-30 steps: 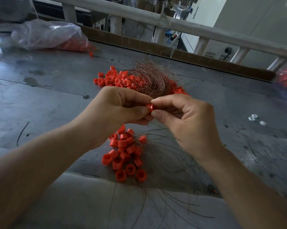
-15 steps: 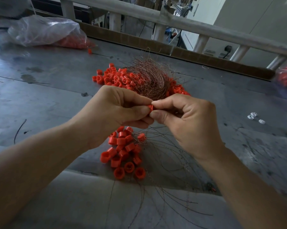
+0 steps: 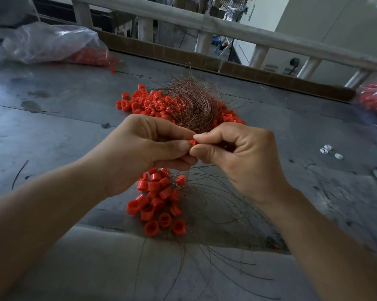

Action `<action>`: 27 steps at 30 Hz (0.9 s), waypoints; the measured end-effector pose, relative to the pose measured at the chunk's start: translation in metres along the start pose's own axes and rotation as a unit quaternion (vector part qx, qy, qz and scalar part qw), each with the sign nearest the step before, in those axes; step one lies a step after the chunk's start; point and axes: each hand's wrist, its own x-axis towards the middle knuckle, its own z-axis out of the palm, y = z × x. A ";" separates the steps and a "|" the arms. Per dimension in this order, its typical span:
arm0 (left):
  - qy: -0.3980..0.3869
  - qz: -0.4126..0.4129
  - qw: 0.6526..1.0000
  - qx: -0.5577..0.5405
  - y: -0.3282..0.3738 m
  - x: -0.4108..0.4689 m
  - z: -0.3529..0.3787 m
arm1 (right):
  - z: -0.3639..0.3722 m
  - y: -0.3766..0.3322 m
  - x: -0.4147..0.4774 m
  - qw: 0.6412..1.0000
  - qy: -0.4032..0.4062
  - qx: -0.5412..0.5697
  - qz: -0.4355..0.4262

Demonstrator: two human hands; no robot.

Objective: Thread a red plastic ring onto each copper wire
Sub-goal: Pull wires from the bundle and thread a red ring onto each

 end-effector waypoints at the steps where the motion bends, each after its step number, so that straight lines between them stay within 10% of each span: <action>1: -0.008 0.000 1.000 -0.001 0.000 0.000 0.000 | 0.000 0.000 0.001 1.000 0.000 0.003 0.003; 14: -0.089 -0.021 0.996 -0.018 0.000 -0.002 -0.008 | -0.011 -0.001 0.005 0.983 -0.172 0.022 0.053; 27: -0.065 0.067 0.994 0.062 -0.003 -0.005 0.004 | 0.001 -0.002 0.002 0.980 -0.105 -0.156 -0.061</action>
